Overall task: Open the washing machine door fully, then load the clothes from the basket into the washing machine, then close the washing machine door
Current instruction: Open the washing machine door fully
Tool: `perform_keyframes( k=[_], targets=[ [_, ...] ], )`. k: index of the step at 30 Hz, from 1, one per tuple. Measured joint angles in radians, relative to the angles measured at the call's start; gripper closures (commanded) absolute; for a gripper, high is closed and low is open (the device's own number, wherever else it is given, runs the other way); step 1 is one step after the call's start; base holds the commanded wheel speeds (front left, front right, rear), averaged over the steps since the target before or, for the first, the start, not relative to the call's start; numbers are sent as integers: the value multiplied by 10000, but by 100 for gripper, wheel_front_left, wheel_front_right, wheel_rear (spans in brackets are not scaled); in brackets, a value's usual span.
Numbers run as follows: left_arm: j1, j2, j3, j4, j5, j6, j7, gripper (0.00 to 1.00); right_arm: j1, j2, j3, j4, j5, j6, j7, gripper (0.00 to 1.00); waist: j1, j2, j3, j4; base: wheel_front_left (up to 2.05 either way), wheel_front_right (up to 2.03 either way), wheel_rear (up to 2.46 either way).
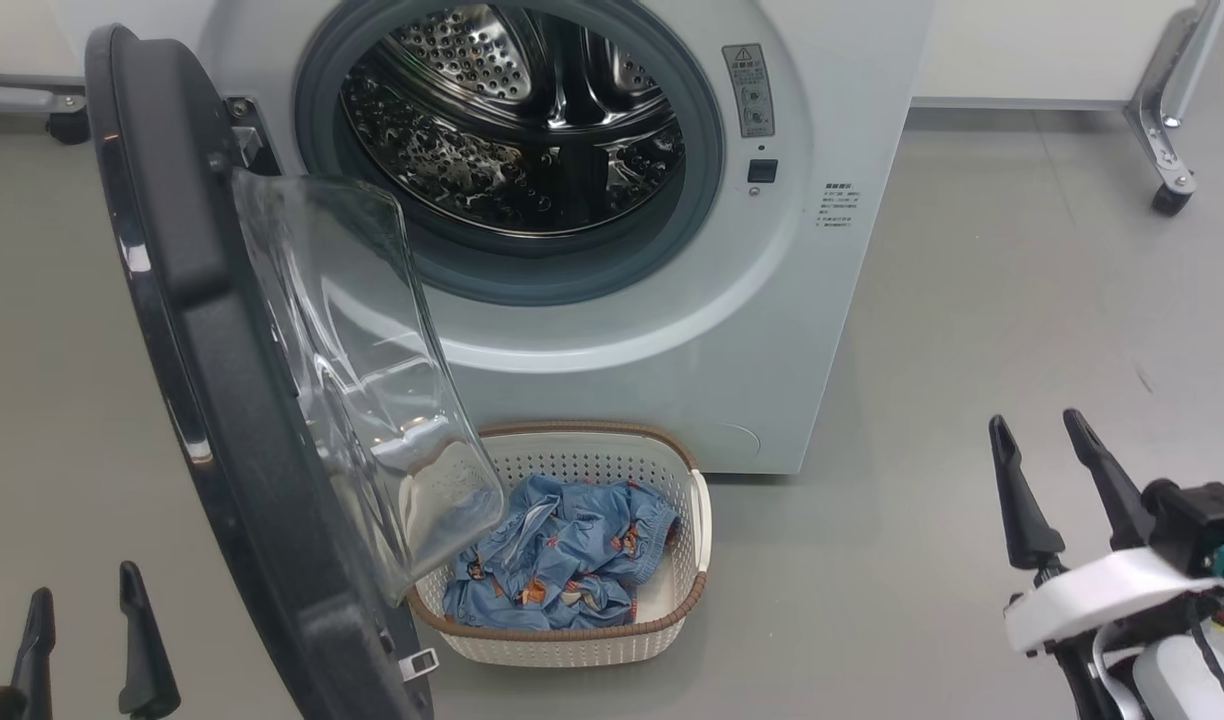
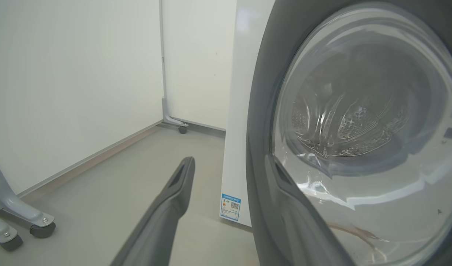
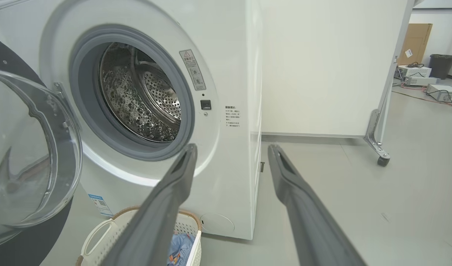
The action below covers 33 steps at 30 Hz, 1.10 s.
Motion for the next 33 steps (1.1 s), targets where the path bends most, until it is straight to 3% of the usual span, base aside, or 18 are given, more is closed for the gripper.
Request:
perform_keyframes(
  k=[18, 33],
  targets=[
    [327, 0, 144, -23, -2, 0, 0, 0, 1594, 803, -1668, -640, -1446, -107, 0, 0, 0, 0, -99, -267, 0, 0, 0],
    [327, 0, 75, -82, 0, 0, 0, 0, 1897, 1421, -2232, -738, -2038, 322, -2, 0, 0, 0, -59, -295, 0, 0, 0]
  ],
)
